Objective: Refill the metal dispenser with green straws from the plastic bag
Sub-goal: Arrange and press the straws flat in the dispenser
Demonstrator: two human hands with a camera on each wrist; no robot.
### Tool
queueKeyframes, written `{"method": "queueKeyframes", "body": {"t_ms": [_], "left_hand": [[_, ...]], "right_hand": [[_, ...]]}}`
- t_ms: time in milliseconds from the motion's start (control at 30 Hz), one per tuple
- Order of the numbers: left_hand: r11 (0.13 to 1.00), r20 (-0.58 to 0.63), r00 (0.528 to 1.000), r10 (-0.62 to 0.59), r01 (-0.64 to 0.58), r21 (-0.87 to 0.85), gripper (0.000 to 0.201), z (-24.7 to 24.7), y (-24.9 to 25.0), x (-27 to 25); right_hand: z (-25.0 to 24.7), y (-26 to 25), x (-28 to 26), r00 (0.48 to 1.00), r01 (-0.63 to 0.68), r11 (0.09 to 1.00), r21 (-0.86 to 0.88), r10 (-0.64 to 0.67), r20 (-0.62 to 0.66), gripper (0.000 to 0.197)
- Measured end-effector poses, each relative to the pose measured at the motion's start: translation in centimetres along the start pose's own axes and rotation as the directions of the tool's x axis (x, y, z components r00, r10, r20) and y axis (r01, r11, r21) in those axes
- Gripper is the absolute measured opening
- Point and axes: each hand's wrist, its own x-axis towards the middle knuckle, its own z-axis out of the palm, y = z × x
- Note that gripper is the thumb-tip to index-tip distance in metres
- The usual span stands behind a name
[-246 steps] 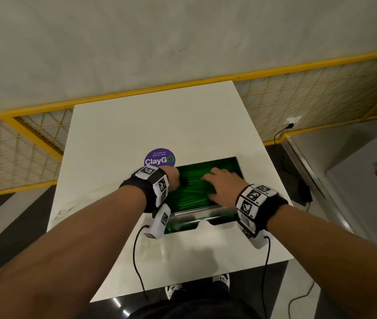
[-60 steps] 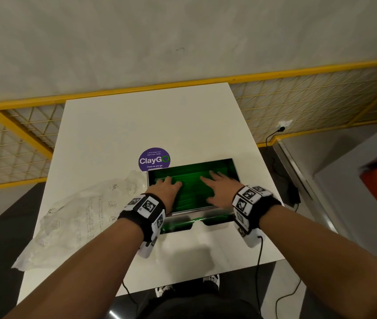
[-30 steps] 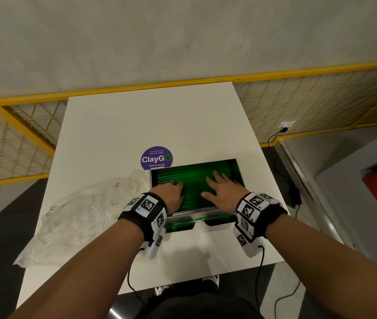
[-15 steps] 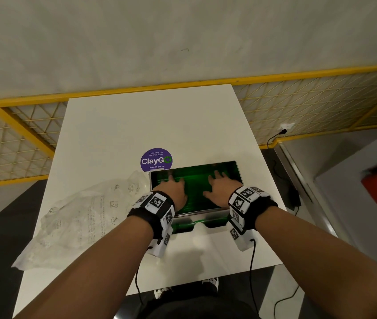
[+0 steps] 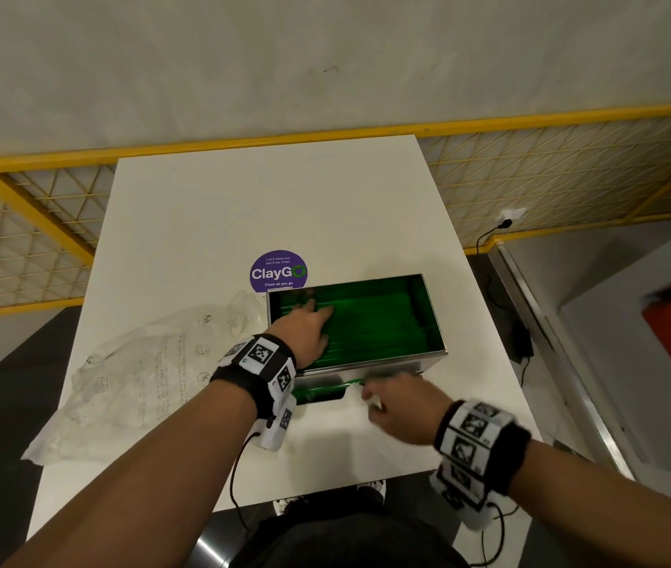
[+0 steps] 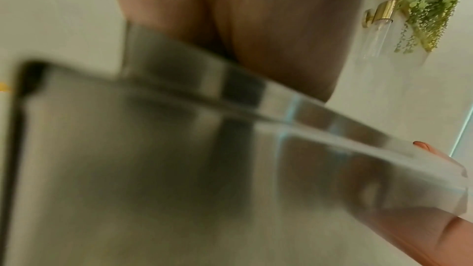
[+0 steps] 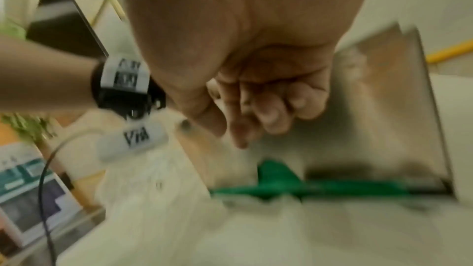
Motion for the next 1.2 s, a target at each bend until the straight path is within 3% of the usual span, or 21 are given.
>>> {"method": "queueKeyframes", "body": {"t_ms": [33, 100, 367, 500, 833, 1033, 1200], "left_hand": [[1.000, -0.016, 1.000, 0.010, -0.010, -0.016, 0.056, 0.1, 0.0, -0.1], [0.999, -0.050, 0.998, 0.023, -0.024, -0.026, 0.054, 0.3, 0.0, -0.3], [0.999, -0.131, 0.991, 0.030, -0.032, -0.017, 0.047, 0.7, 0.1, -0.9], [0.998, -0.157, 0.987, 0.036, -0.042, -0.036, 0.045, 0.9, 0.0, -0.9], [0.999, -0.222, 0.975, 0.029, -0.034, -0.018, 0.048, 1.4, 0.1, -0.7], [0.999, -0.214, 0.976, 0.031, -0.032, 0.001, 0.045, 1.4, 0.1, -0.9], [0.999, -0.211, 0.977, 0.038, -0.036, 0.012, 0.044, 1.2, 0.1, -0.9]], "right_hand": [[1.4, 0.3, 0.4, 0.993, -0.032, 0.998, -0.055, 0.038, 0.109, 0.044], [3.4, 0.8, 1.9, 0.977, -0.079, 0.991, -0.107, 0.098, 0.190, 0.060], [5.2, -0.8, 4.9, 0.991, -0.135, 0.986, -0.097, 0.136, 0.000, 0.067], [6.0, -0.7, 4.6, 0.992, -0.121, 0.993, -0.016, 0.121, -0.021, 0.072], [5.8, 0.0, 4.6, 0.997, -0.081, 0.995, -0.060, 0.082, 0.008, 0.074], [6.5, 0.8, 4.5, 0.999, -0.046, 0.996, -0.078, 0.048, 0.017, 0.044], [6.3, 0.9, 4.2, 0.998, -0.052, 0.996, -0.077, 0.054, 0.012, 0.050]]}}
